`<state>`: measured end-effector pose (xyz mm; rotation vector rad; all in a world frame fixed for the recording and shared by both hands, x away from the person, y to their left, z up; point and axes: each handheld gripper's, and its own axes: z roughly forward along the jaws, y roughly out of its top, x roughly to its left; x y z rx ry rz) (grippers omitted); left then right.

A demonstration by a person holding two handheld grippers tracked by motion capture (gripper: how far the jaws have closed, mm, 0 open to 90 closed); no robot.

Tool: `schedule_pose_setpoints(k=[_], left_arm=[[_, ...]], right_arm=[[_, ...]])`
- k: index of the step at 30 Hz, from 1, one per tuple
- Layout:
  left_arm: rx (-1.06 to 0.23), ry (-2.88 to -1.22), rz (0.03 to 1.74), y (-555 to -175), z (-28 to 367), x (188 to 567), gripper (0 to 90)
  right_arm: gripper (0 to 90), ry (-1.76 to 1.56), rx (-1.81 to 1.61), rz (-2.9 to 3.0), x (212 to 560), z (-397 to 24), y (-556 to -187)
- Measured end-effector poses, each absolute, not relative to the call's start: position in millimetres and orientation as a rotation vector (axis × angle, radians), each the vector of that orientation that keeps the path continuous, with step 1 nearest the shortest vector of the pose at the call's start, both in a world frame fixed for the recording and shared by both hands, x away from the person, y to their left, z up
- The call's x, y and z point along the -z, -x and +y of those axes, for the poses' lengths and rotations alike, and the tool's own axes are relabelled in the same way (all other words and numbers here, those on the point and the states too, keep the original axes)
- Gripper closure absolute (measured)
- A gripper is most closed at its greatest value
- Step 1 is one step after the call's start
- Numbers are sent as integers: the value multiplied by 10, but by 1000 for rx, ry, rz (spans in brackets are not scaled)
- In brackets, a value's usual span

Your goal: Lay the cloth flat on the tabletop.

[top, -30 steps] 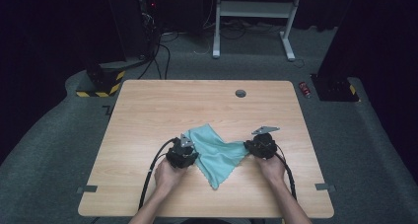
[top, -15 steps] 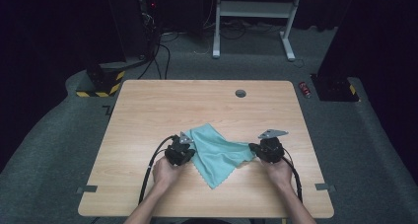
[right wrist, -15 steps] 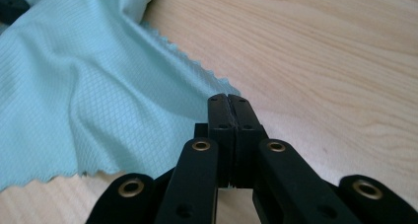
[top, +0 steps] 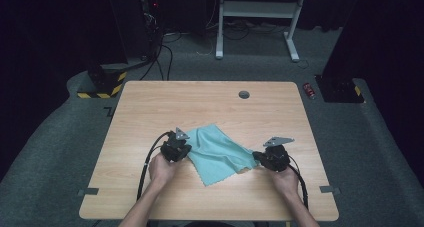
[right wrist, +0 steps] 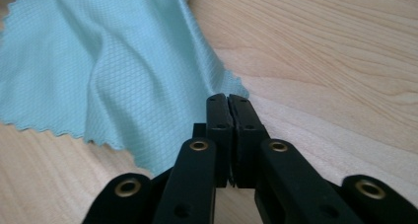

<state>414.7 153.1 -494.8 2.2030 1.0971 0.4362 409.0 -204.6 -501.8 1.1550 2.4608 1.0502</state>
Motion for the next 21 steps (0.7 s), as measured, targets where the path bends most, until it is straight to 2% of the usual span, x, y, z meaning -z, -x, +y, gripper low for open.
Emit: schedule_pose_setpoints(k=[1, 2, 7, 14, 21], left_arm=[[-436, -2203, 1097, -4147, 1531, 4948, 797], [-429, -2192, 1066, -4083, 1511, 4917, 764], [-396, -2186, 998, -3908, 1418, 4859, 678], [-298, -2216, 914, -3701, 1158, 4948, 622], [-298, -2230, 938, -3620, 1034, 5089, 580]], right_arm=[[836, -1155, -1050, 2461, 5018, -2046, -4090], [780, -1136, -1043, 2445, 4996, -2049, -4071], [770, -1124, -1079, 2395, 4944, -2087, -4006], [763, -1077, -1041, 2430, 4998, -2011, -3970], [733, -1062, -1013, 2433, 5092, -1972, -3945]])
